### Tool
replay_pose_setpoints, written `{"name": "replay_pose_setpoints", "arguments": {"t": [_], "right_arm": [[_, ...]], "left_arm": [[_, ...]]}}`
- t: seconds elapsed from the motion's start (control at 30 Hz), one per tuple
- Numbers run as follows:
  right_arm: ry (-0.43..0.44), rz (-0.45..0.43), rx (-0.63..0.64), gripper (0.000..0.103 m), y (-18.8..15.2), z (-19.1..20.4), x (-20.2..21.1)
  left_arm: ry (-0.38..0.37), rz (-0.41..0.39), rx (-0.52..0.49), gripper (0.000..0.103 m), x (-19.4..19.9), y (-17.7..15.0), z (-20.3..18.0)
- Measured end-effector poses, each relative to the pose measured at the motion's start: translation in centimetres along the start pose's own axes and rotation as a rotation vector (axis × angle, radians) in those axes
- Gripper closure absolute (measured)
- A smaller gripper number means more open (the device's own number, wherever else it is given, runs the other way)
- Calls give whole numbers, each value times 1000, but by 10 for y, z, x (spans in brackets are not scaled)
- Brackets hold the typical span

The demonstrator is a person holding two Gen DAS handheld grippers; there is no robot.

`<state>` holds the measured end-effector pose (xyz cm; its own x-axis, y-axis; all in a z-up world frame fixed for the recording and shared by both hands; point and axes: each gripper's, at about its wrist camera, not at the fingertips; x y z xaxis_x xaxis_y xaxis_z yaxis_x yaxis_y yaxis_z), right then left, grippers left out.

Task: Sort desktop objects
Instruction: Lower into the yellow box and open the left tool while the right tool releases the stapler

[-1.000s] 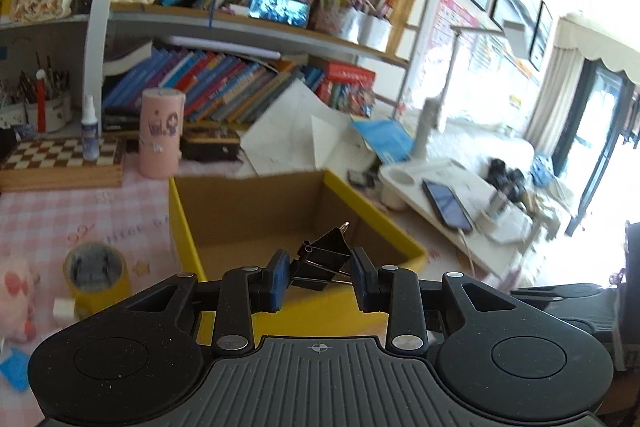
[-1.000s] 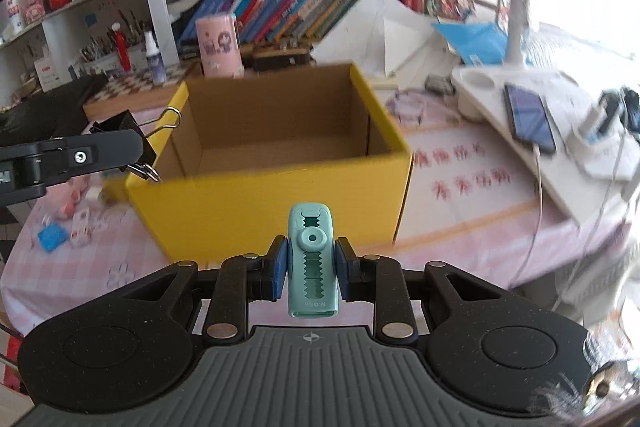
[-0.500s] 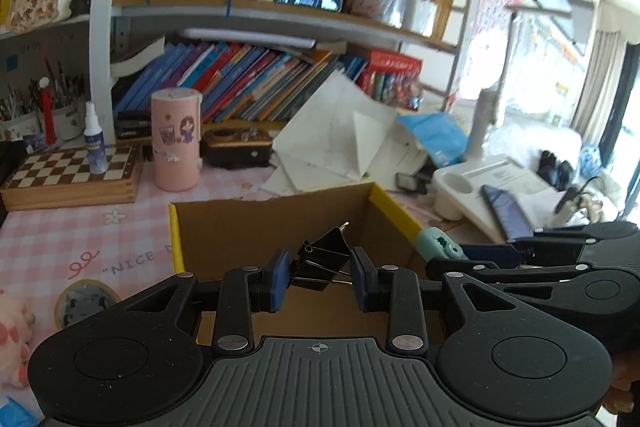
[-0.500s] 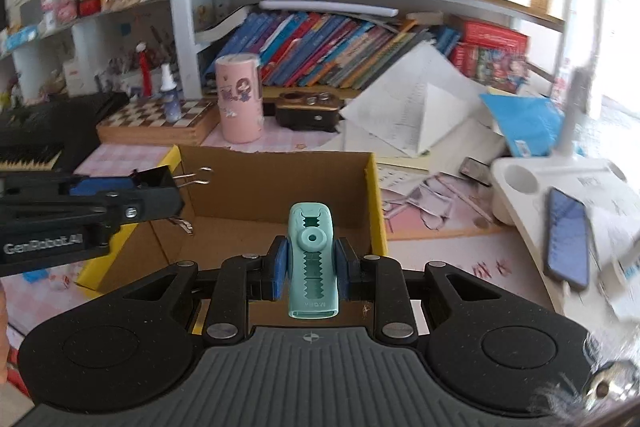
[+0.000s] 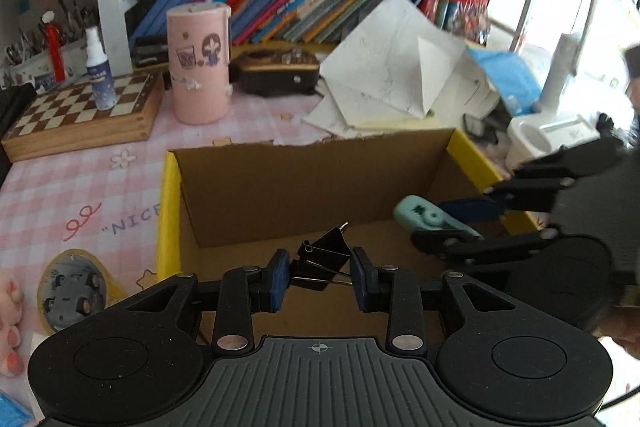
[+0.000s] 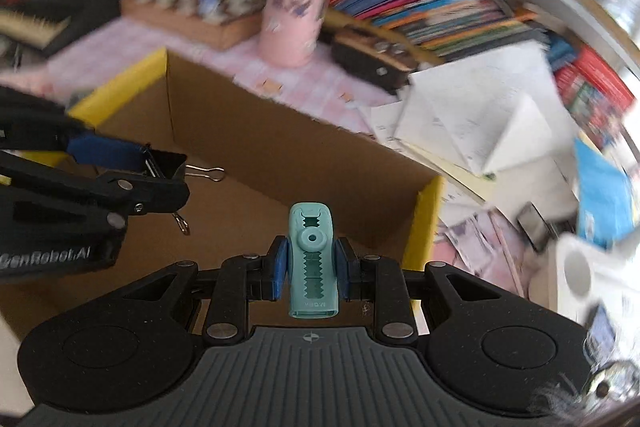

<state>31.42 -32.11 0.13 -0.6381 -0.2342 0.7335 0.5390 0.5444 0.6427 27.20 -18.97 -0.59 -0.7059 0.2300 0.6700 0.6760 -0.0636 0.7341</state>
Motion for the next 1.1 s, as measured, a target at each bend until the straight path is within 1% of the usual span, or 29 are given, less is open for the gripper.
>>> {"name": "replay_pose_setpoints", "arguments": {"t": [0.07, 0.13, 0.33, 0.43, 0.47, 0.5, 0.53, 0.6, 0.67, 0.77, 0.93, 0.97, 1.0, 1.1], "right_arm": [[25, 38, 44, 80, 3, 0, -14], [42, 69, 62, 80, 5, 0, -27], [96, 146, 90, 80, 4, 3, -46], [107, 183, 101, 80, 4, 3, -52], [110, 197, 102, 80, 5, 3, -55], [110, 207, 101, 80, 5, 2, -57], [105, 210, 101, 79, 5, 2, -57], [102, 202, 115, 72, 5, 2, -57], [107, 206, 146, 67, 3, 4, -58], [97, 208, 176, 66, 1, 3, -59], [101, 205, 173, 66, 0, -5, -59], [103, 199, 170, 64, 0, -5, -58], [104, 182, 169, 60, 0, -5, -55], [93, 136, 167, 54, -1, -1, -45]], "left_arm": [[11, 24, -6, 71, -7, 1, -2], [18, 51, -3, 71, -13, 0, -1], [22, 74, 11, 70, -17, 0, 1], [15, 83, 27, 69, -18, 1, 4], [20, 82, 31, 64, -18, 1, 4], [20, 80, 37, 62, -18, 1, 4], [16, 80, 40, 59, -18, 2, 4], [13, 88, 35, 57, -19, 1, 1], [2, 88, 38, 53, -20, 1, -3], [-7, 86, 41, 52, -22, 2, -8], [-14, 75, 46, 50, -24, 3, -10], [-16, 69, 50, 50, -23, 3, -10], [-16, 61, 49, 49, -21, 3, -10], [-17, 23, 47, 43, -11, 4, -12]]}}
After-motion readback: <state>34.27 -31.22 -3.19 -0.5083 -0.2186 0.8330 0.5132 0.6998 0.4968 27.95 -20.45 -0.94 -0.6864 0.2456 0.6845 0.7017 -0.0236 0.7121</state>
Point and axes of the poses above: each gripper's, at about its wrist camera, not at the fingertips, and x roughly against the way its jaws point, z to its left, y to its top, and after that the axes turned 4 degrees about -z, right-handed
